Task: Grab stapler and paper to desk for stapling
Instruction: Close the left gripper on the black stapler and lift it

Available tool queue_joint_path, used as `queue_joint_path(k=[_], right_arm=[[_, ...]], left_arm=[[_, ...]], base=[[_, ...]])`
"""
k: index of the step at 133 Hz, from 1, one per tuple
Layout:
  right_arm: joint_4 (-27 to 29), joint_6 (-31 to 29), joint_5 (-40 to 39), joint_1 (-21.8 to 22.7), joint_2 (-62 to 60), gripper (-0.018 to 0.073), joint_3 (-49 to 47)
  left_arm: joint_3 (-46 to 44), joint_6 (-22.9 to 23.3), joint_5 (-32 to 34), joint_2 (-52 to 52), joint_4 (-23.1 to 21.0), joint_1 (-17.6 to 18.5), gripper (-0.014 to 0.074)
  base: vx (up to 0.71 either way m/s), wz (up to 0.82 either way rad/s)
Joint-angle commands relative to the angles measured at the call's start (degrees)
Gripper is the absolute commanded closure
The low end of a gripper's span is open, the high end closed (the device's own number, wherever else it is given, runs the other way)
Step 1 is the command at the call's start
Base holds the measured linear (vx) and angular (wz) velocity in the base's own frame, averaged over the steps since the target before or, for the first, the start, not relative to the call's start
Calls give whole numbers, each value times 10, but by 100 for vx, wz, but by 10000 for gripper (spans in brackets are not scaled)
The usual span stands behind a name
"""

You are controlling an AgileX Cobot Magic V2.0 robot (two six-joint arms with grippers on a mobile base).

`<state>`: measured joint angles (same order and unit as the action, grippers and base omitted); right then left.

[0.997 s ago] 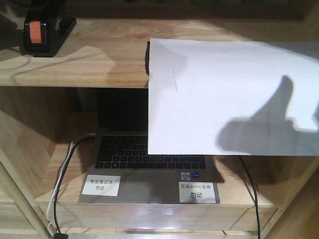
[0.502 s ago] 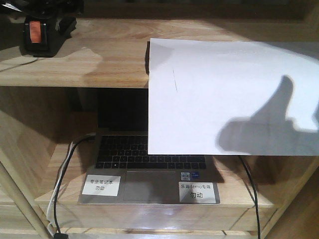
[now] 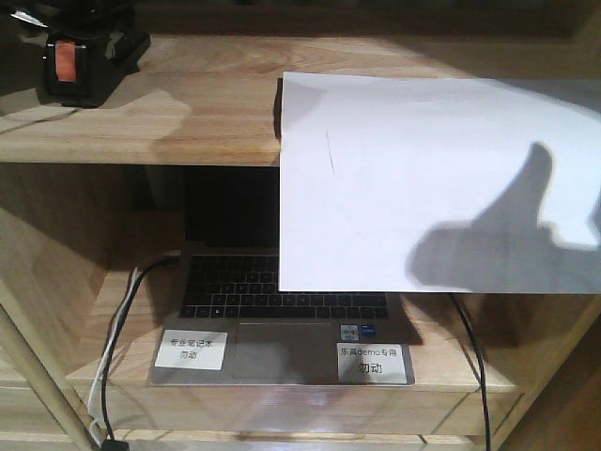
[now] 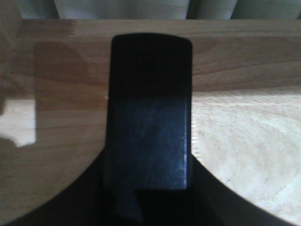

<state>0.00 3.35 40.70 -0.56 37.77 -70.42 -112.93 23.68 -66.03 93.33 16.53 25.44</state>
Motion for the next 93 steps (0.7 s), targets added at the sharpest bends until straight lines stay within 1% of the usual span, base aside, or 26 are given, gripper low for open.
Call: queue_joint_path(k=[1,12,25,35,45,49,50,61,62,75,83,93], right_arm=[[-5,-5,-41,1,6,197,-13],[-5,-5,-41,1,6,197,-13],[-5,-5,-41,1,6,197,-13],[-5,-5,-41,1,6,197,-13],[-5,-5,-41,1,6,197,-13],[-5,-5,-41,1,6,197,-13],[-5,-5,-41,1,6,197,-13],[-5,-5,-41,1,6,197,-13],[-5,-5,-41,1,6,197,-13],[-5,-5,-41,1,6,197,-13],[-5,-5,-41,1,6,197,-13],[-5,-5,-41,1,6,197,-13]], left_arm=[[-16,-12,40,-30,4,1,604],[-16,-29,41,-40,4,1,604],[-14,-32,41,-62,4,2,604],[0,-44,47,-86,-7,2,604],[28,-69,67,-118,-33,2,604],[48,-81,82,-137,-44,2,604],[56,-86,89,-145,-53,2,604],[105,-110,131,-192,-79,2,603],[121,-119,140,-201,-85,2,603],[193,-162,195,-263,-127,2,603],[244,-199,232,-309,-159,2,603],[305,-230,260,-355,-199,2,603]], base=[[0,0],[0,0],[0,0],[0,0],[0,0],[0,0],[0,0],[0,0],[0,0],[0,0],[0,0],[0,0]])
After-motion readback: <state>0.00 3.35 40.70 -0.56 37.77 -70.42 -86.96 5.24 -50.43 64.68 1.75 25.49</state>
